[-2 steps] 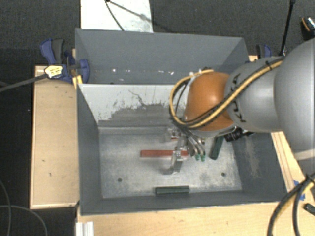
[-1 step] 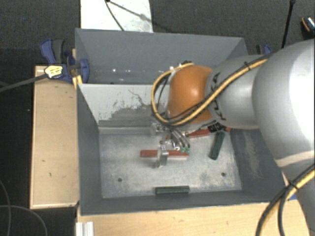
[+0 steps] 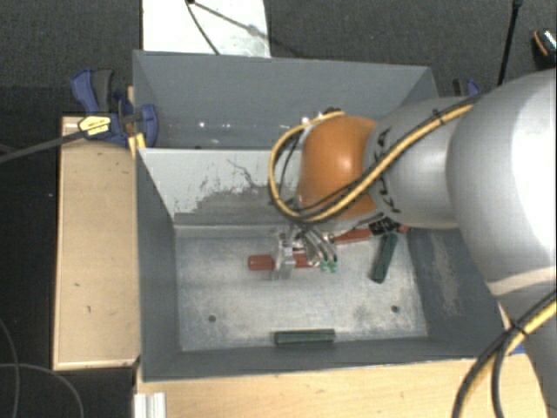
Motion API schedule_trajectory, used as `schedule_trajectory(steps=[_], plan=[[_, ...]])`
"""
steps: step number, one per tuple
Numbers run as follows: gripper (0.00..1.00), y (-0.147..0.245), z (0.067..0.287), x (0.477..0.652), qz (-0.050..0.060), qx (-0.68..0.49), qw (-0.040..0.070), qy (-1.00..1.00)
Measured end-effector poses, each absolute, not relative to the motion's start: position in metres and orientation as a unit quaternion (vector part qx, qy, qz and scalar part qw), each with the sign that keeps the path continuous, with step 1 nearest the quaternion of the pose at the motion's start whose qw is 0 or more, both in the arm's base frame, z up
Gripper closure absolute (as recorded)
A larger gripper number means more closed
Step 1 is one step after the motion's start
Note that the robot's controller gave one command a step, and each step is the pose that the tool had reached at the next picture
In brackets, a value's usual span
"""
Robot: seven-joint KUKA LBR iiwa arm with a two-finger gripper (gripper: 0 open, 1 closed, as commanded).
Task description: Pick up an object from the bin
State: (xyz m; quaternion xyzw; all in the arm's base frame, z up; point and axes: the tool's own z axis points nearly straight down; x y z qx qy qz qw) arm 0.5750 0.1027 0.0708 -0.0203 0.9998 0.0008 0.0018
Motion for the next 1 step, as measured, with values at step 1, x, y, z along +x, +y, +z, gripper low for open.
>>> schedule_trajectory(steps=[1], plan=[[1.0, 0.1083, 0.2226, 0.5782, 0.001, -0.035, 0.006, 0.999]])
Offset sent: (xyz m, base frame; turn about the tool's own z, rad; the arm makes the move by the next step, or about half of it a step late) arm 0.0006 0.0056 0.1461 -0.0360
